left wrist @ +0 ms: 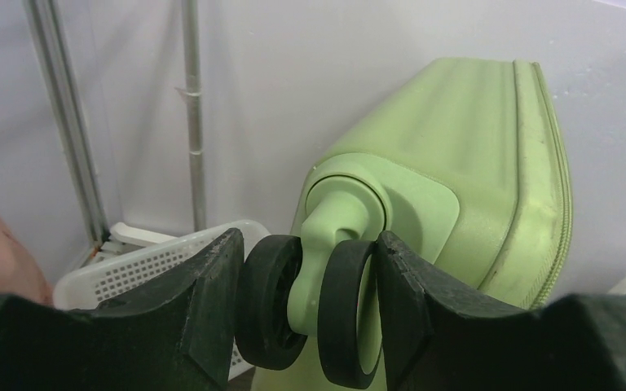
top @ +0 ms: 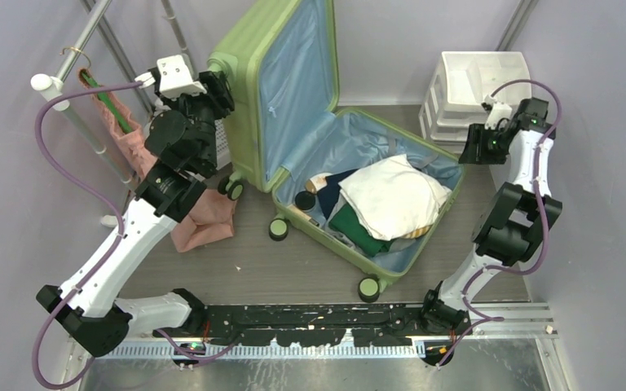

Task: Open, take out, and arrange the luggage
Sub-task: Open the luggage at the center of the board.

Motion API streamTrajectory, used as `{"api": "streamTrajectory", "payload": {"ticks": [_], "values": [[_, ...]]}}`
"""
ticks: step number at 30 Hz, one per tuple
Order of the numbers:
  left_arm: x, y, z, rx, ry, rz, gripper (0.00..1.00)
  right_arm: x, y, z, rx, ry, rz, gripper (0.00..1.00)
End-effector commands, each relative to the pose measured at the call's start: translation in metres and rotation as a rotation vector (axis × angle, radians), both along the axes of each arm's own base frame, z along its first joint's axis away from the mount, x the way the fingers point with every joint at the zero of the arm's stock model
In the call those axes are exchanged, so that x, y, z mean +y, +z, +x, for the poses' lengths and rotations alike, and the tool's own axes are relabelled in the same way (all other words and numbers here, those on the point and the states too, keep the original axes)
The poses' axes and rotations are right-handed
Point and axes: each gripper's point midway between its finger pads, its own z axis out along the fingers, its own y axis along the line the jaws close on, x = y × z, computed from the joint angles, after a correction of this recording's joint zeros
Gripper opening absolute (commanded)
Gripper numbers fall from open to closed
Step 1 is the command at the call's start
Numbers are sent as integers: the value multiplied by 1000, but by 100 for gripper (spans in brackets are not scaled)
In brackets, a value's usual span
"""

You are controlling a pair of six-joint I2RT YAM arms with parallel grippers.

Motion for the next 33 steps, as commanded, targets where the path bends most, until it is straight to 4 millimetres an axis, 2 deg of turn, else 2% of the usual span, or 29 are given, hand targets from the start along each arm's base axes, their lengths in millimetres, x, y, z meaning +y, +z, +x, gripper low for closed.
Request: {"api": "streamTrajectory", "payload": {"ticks": [1, 4, 7, 10, 13, 16, 20, 22, 27, 33], "values": [[45, -15, -2, 90, 219, 91, 0, 5, 85, 2, -202, 41, -42, 64], [47, -14, -2, 81, 218, 95, 0, 19, 108, -2, -251, 93, -60, 77], [47, -13, -2, 78, 213, 101, 0, 54, 117, -12, -265, 228, -61, 86], [49, -15, -2, 79, 218, 107, 0, 112, 115, -30, -267, 432, -37, 93], [52, -17, -4, 73, 222, 119, 0, 178, 101, -54, -275, 642, 17, 99], [55, -19, -5, 72, 228, 127, 0, 246, 90, -75, -301, 851, 51, 100], [57, -23, -7, 73, 226, 129, 0, 300, 65, -91, -285, 1011, -2, 100], [58, -27, -8, 78, 224, 131, 0, 322, 54, -101, -239, 1070, -14, 100], [61, -39, -13, 79, 220, 136, 0, 364, 27, -139, -97, 1204, -2, 98], [67, -49, -15, 84, 224, 146, 0, 386, -4, -183, 17, 1282, 21, 85]]}}
